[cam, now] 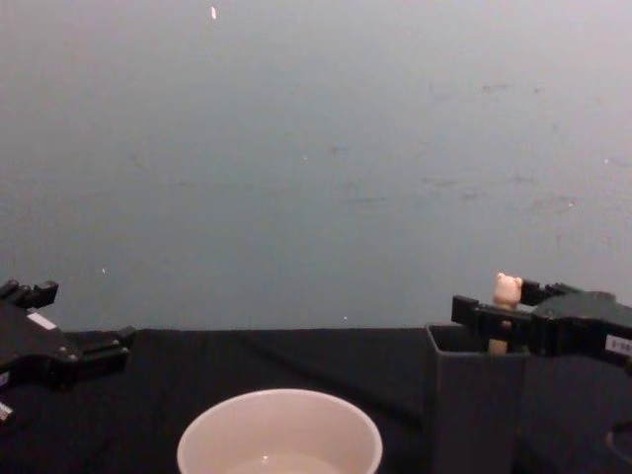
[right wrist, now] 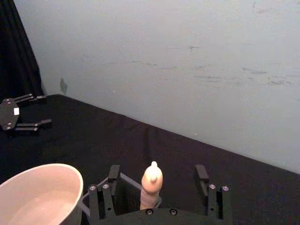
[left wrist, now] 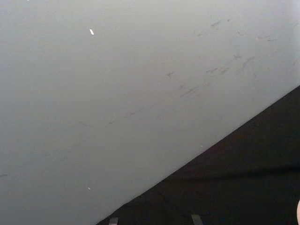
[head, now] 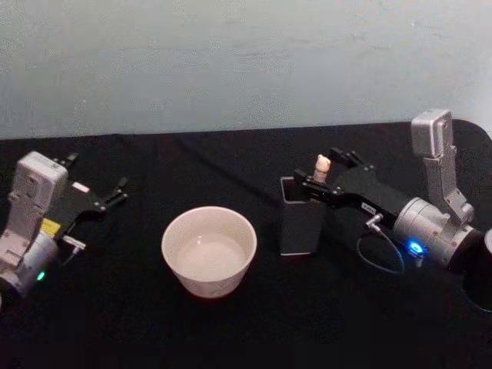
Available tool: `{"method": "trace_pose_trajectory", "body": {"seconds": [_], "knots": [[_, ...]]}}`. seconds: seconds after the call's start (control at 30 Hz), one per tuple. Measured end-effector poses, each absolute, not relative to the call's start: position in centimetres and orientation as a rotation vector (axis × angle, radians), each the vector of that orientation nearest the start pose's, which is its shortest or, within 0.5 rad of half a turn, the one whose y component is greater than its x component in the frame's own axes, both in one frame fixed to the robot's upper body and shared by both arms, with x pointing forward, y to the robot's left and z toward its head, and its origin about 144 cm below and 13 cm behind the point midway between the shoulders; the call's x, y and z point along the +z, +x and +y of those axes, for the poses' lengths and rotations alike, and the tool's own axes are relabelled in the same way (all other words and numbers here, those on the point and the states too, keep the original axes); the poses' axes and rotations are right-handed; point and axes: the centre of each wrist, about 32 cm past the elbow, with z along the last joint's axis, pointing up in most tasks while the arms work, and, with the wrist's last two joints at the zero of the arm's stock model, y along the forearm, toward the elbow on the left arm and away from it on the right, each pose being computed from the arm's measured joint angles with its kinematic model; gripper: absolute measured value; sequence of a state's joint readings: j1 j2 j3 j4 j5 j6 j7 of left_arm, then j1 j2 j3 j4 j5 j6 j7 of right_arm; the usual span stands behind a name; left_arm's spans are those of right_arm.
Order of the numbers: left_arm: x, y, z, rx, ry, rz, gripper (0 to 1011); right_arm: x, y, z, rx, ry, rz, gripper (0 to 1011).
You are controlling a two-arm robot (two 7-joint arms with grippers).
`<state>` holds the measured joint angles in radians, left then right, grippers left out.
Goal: Pick up the stirring spoon with one hand, stir inside the cup, then place it back in its original position.
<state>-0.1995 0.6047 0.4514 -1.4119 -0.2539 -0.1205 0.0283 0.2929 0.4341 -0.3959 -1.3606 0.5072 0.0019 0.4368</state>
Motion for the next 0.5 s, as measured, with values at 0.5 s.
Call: {"method": "trace_pose_trajectory", "body": {"seconds": [0.5], "knots": [[113.98,48.86,30.97,1.248,0.304,-0.285,1001,115.97,52.37,-26.99,-0.877,-0.048,0.058,927]]}}
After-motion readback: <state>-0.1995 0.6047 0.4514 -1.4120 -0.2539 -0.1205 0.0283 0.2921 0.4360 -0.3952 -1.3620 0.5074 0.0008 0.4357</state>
